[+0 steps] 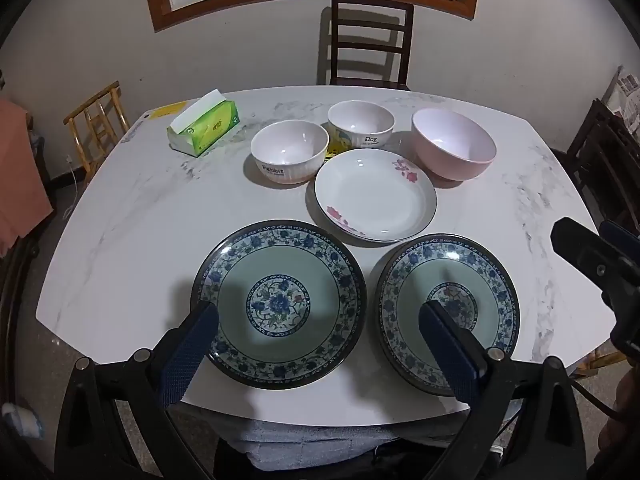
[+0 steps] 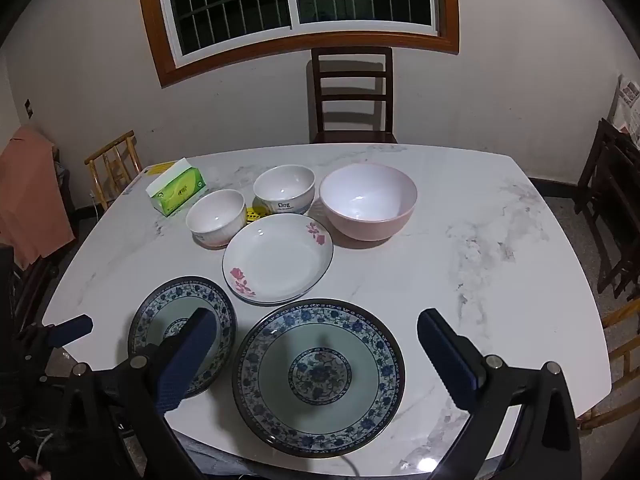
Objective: Organize plates and bowls
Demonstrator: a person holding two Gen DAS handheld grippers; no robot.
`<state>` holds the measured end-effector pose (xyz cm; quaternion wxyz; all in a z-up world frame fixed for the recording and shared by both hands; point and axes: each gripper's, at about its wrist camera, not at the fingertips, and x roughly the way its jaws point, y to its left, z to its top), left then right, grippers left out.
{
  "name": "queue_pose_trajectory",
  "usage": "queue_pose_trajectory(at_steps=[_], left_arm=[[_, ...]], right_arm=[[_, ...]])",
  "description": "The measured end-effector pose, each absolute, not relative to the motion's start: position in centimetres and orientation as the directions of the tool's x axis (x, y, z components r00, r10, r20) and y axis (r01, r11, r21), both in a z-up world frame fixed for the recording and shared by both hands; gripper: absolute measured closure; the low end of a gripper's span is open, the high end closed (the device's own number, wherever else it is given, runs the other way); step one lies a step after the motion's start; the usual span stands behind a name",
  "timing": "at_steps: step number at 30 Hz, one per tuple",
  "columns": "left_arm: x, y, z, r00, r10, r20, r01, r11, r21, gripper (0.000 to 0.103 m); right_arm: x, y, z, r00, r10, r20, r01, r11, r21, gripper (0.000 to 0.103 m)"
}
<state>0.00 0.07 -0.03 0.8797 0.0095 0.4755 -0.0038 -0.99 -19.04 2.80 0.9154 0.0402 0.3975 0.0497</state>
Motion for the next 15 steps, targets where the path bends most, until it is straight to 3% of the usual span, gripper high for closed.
queue_pose_trajectory(at_steps=[15], left_arm=[[0.4,0.7,-0.6,0.523,-0.013,-0.852,0.006,1.000,-0.011,0.005]], right_arm=[[-0.7,-18.6,1.7,0.655,0.114,-0.747,-0.060,0.993,0.099,0.000]])
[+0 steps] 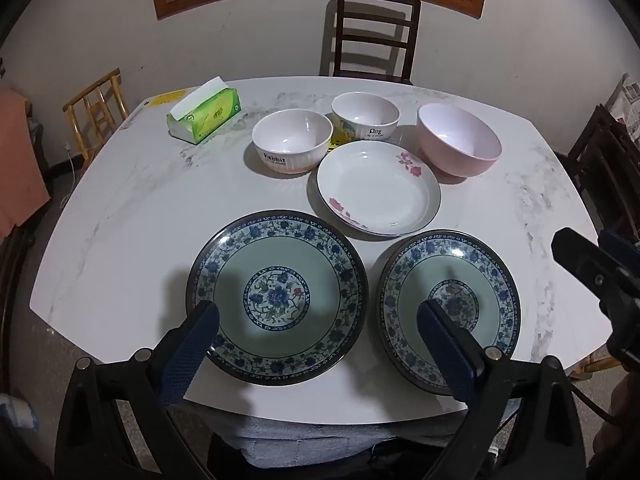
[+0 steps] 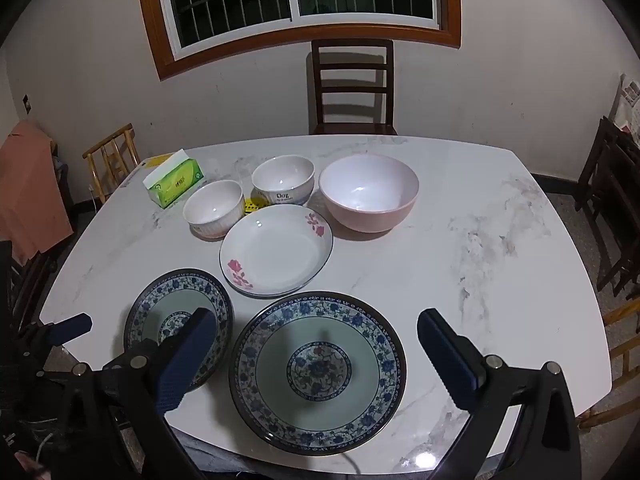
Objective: Organize plates and bowls
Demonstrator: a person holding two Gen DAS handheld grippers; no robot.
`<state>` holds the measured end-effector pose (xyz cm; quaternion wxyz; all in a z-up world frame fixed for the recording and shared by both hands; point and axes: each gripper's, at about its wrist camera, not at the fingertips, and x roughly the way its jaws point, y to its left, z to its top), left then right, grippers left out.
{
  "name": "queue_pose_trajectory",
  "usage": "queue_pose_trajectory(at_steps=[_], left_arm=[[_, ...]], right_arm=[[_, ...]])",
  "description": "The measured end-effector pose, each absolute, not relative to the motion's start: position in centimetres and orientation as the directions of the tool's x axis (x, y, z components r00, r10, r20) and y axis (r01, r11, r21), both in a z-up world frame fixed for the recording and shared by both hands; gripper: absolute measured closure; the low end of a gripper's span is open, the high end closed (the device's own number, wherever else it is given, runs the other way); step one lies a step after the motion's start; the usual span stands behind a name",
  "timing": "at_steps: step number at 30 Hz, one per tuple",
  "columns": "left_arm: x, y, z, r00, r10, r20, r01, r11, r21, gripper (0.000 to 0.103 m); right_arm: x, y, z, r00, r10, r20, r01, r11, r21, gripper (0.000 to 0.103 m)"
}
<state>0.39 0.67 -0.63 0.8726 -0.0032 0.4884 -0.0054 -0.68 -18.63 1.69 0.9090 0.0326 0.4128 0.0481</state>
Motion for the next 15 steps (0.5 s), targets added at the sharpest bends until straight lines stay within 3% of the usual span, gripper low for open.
queue_pose_trajectory(at_steps=[15], left_arm=[[0.7,1.2,-1.8,0.510,0.003,-0.860,-0.013,1.000,-0.004,0.005]], right_arm=[[-0.5,-18.1,1.1,0.637,0.126,-0.760,-0.074,0.992,0.102,0.000]])
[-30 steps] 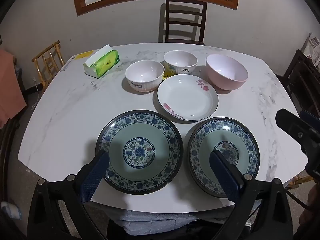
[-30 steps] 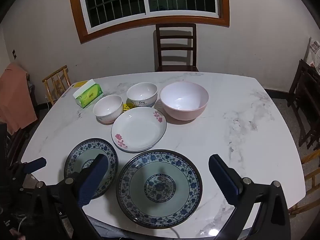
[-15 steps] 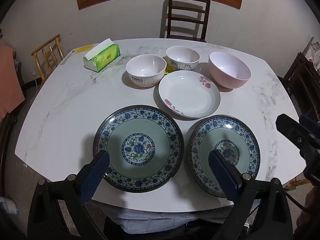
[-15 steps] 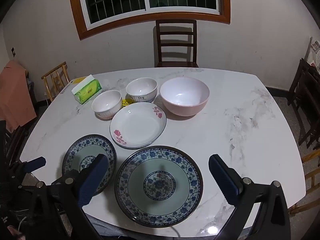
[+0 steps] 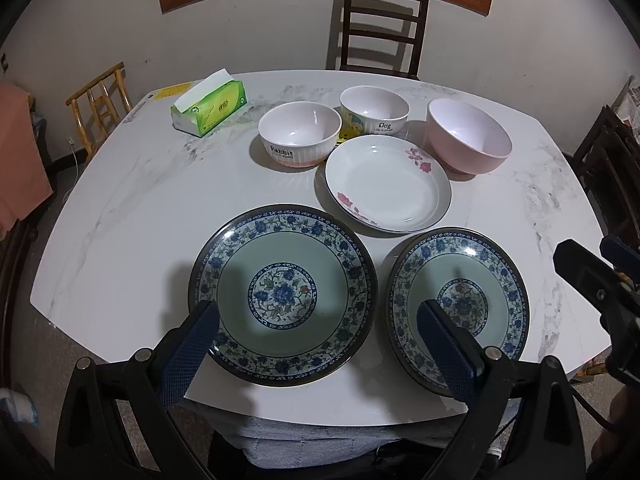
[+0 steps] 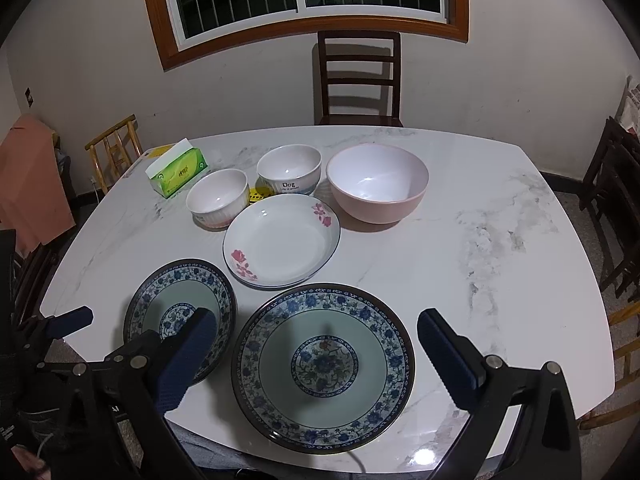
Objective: Organize plates and bowls
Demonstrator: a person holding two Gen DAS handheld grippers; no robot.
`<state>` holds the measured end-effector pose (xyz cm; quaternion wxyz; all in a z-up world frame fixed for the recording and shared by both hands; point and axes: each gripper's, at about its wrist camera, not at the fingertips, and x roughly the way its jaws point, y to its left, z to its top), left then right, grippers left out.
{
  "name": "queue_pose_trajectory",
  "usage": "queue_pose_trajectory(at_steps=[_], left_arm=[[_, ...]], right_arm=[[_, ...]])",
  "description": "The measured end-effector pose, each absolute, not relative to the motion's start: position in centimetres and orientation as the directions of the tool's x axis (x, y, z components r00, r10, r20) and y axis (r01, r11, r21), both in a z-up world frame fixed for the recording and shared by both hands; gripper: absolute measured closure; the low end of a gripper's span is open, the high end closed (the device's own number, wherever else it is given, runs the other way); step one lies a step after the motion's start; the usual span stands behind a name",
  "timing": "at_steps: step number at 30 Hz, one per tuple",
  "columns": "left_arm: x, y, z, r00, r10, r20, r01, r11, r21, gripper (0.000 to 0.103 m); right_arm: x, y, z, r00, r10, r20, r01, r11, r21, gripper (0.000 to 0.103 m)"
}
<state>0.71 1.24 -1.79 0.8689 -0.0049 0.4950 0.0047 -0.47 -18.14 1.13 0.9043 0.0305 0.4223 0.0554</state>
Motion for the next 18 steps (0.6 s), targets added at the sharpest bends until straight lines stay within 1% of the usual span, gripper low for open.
queue_pose_trajectory(at_steps=[18], left_arm=[[0.79,1.44,-2.47,0.505,0.009,-0.863,-0.017,1.000,0.001,0.005]], right_arm=[[-0.25,-17.85,0.76,0.626,0.128,-0.769,-0.085,0.992,0.096,0.000]])
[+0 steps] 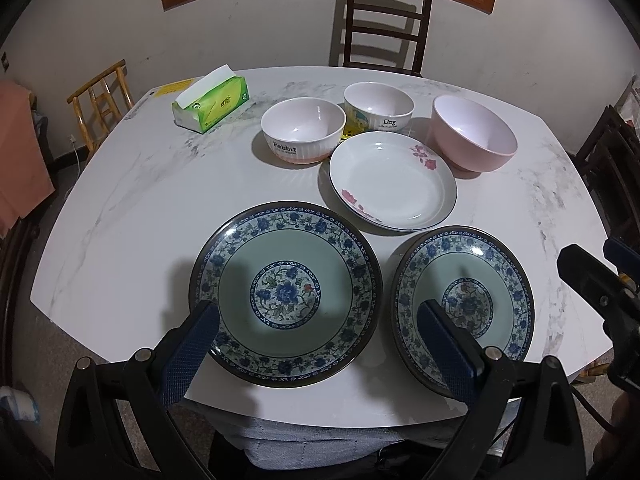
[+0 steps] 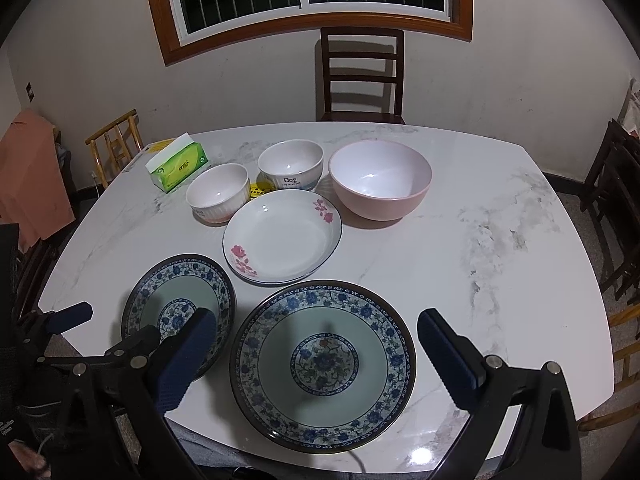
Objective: Organize plates and bowls
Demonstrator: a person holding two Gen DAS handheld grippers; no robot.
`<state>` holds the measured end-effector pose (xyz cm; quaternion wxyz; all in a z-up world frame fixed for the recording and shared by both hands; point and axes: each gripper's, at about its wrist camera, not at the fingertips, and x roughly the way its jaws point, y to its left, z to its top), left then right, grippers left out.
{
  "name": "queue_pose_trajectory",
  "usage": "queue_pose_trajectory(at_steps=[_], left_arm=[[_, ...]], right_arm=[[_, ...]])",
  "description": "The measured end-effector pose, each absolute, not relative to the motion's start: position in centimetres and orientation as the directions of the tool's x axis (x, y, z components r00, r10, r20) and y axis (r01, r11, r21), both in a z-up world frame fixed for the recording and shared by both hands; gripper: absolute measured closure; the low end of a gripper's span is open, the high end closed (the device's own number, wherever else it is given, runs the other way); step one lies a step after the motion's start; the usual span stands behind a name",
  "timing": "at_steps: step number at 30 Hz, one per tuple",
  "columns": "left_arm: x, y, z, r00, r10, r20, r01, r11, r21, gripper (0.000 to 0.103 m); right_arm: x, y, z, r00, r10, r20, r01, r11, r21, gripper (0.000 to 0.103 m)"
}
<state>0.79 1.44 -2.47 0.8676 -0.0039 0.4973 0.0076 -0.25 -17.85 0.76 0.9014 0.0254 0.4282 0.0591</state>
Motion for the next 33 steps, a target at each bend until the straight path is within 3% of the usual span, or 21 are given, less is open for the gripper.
queue_pose_trajectory(at_steps=[33], left_arm=[[1.57,1.27,-3.03,0.511,-0.005,-0.859,0.001,1.000,-0.006,0.005]], right_arm=[[-0.06,-17.32,0.02,0.631,0.157,-0.760,-0.109,0.988,0.113,0.000]])
